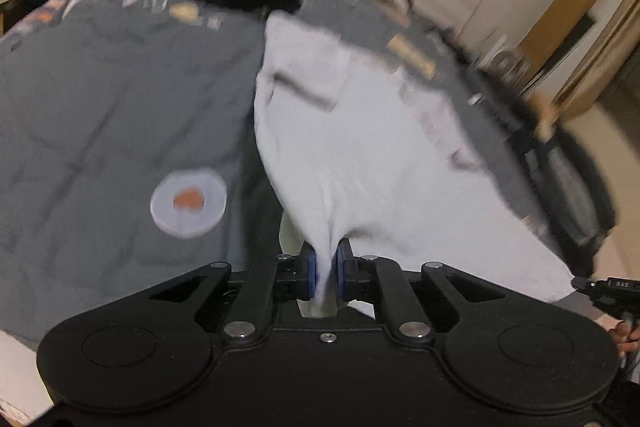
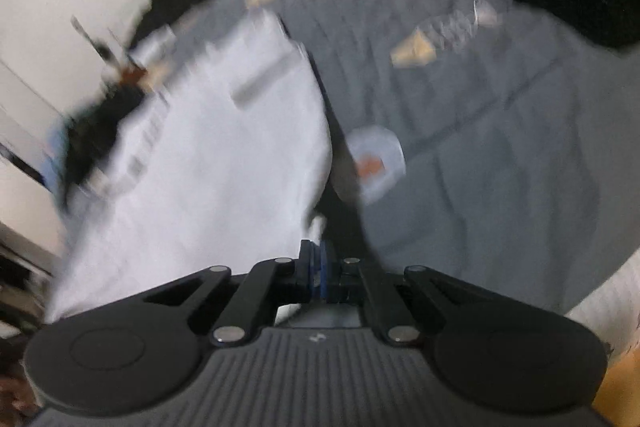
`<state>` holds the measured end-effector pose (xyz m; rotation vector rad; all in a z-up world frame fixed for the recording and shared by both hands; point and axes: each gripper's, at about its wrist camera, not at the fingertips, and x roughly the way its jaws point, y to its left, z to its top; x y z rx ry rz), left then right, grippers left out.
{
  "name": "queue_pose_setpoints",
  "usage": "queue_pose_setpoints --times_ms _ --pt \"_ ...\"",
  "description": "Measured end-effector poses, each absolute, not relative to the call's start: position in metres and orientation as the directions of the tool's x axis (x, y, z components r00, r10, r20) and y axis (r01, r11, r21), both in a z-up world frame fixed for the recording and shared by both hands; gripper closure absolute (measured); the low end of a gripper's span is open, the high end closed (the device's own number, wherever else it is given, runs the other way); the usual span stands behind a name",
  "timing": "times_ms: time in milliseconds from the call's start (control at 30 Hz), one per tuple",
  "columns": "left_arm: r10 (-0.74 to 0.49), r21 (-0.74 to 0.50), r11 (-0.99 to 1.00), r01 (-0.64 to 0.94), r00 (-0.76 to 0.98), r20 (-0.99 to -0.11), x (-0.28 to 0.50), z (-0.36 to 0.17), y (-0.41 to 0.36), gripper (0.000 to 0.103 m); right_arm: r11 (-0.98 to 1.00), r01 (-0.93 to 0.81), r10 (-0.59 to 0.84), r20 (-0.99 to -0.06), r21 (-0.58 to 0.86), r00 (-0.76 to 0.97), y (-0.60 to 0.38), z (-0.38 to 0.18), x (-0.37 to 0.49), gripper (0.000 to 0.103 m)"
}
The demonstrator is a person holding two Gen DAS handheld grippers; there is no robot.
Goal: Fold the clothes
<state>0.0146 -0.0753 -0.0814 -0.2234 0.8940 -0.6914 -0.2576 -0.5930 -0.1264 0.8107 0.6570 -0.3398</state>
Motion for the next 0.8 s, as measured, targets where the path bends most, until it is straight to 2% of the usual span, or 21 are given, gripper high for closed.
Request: queue_pose_setpoints --times_ms 100,200,300,367,433,500,567,667,767,800 --pt "-0.612 -0.397 0.776 0.491 0.429 -0.665 0.016 -0.068 -0.076 0.094 0.659 0.456 -0.020 -0.592 0.598 0.806 -0.602 -0.094 -0.271 0.101" --pt "-0.539 -0.317 0.802 0.506 0.384 -0.750 0.021 -0.087 -0.089 0.094 0.741 0.473 -0.053 -0.661 0.477 0.748 -0.598 -0.087 -0.260 0.101" --pt "-0.462 -0.265 0.814 0.516 0.299 -0.835 0.025 -0.122 -0.102 0.092 0.796 0.491 -0.056 -0.766 0.353 0.641 -0.595 -0.109 -0.242 0.101" --pt "-0.366 -0.184 0.833 0.522 0.270 -0.890 0.025 -0.143 -0.113 0.087 0.816 0.507 -0.055 -0.837 0.276 0.544 -0.596 -0.133 -0.231 0.101" --pt "-0.348 -0.150 0.838 0.525 0.302 -0.888 0.023 -0.143 -0.116 0.084 0.828 0.519 -0.058 -0.887 0.213 0.457 -0.596 -0.149 -0.221 0.100" --pt "-0.372 -0.162 0.838 0.521 0.327 -0.869 0.021 -0.139 -0.113 0.067 0.830 0.534 -0.095 -0.902 0.163 0.422 -0.595 -0.151 -0.217 0.100" --pt "-0.400 -0.189 0.835 0.517 0.335 -0.853 0.021 -0.137 -0.109 0.058 0.839 0.528 -0.145 -0.882 0.130 0.449 -0.593 -0.140 -0.220 0.098" --pt "-0.421 -0.226 0.828 0.513 0.305 -0.854 0.025 -0.140 -0.110 0.058 0.862 0.488 -0.147 -0.850 0.140 0.505 -0.591 -0.130 -0.222 0.093" --pt "-0.417 -0.230 0.824 0.517 0.280 -0.864 0.026 -0.145 -0.115 0.058 0.870 0.480 -0.156 -0.862 0.112 0.482 -0.592 -0.140 -0.213 0.076" --pt "-0.416 -0.229 0.822 0.522 0.275 -0.867 0.026 -0.147 -0.115 0.058 0.869 0.482 -0.147 -0.869 0.115 0.472 -0.593 -0.146 -0.210 0.075"
